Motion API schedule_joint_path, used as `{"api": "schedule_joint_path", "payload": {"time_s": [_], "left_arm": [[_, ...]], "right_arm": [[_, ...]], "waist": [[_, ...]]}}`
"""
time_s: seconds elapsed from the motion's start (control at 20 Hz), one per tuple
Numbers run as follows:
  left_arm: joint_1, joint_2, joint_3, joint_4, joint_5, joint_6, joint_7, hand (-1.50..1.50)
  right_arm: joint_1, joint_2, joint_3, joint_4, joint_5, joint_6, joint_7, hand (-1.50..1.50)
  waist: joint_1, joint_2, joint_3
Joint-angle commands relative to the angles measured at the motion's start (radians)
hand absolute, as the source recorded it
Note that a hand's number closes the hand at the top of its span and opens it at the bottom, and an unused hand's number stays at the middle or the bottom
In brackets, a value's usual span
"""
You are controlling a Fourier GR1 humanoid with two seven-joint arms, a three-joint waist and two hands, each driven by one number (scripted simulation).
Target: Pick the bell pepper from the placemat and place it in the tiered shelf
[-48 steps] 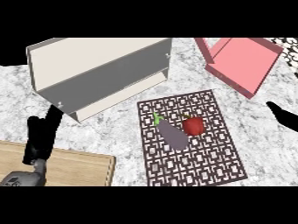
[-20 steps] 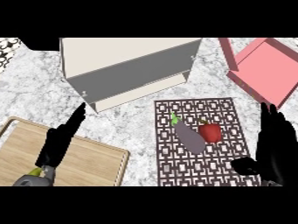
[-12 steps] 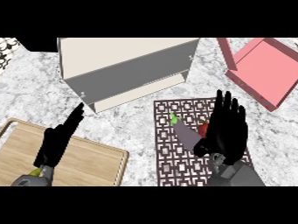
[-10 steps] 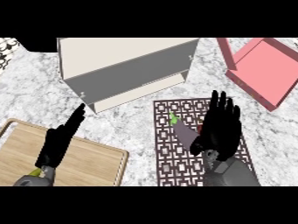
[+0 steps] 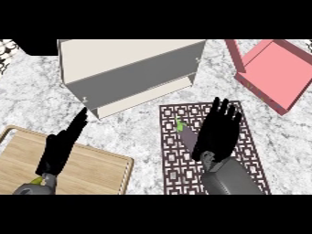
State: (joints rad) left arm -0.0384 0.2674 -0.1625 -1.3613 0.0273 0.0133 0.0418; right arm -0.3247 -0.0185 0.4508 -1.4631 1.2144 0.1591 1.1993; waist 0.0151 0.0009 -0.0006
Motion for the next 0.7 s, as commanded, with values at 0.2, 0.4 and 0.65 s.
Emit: {"api": "schedule_joint_path", "payload": {"time_s": [0.2,0.4,0.65], "left_arm": [[0.059,0.02,0.009,-0.043,-0.013,-0.014,-0.02,0.0],[0.027,-0.013,0.016,-0.028,-0.002,-0.01,0.014,0.0],[0.044,0.009,0.026,-0.023,-0.006,-0.036,-0.009,0.0]], "right_arm": [[0.0,0.018,-0.024,0.051,0.073,0.051,0.179,-1.5],[0.034,0.018,-0.002,0.014,0.071,0.049,0.191,-1.5],[-0.008,0.018,-0.031,0.007,0.058,0.131,0.207,-1.5]], "waist": [[-0.003,-0.002,0.0],[-0.01,-0.002,0.0],[-0.008,-0.003,0.0]]}}
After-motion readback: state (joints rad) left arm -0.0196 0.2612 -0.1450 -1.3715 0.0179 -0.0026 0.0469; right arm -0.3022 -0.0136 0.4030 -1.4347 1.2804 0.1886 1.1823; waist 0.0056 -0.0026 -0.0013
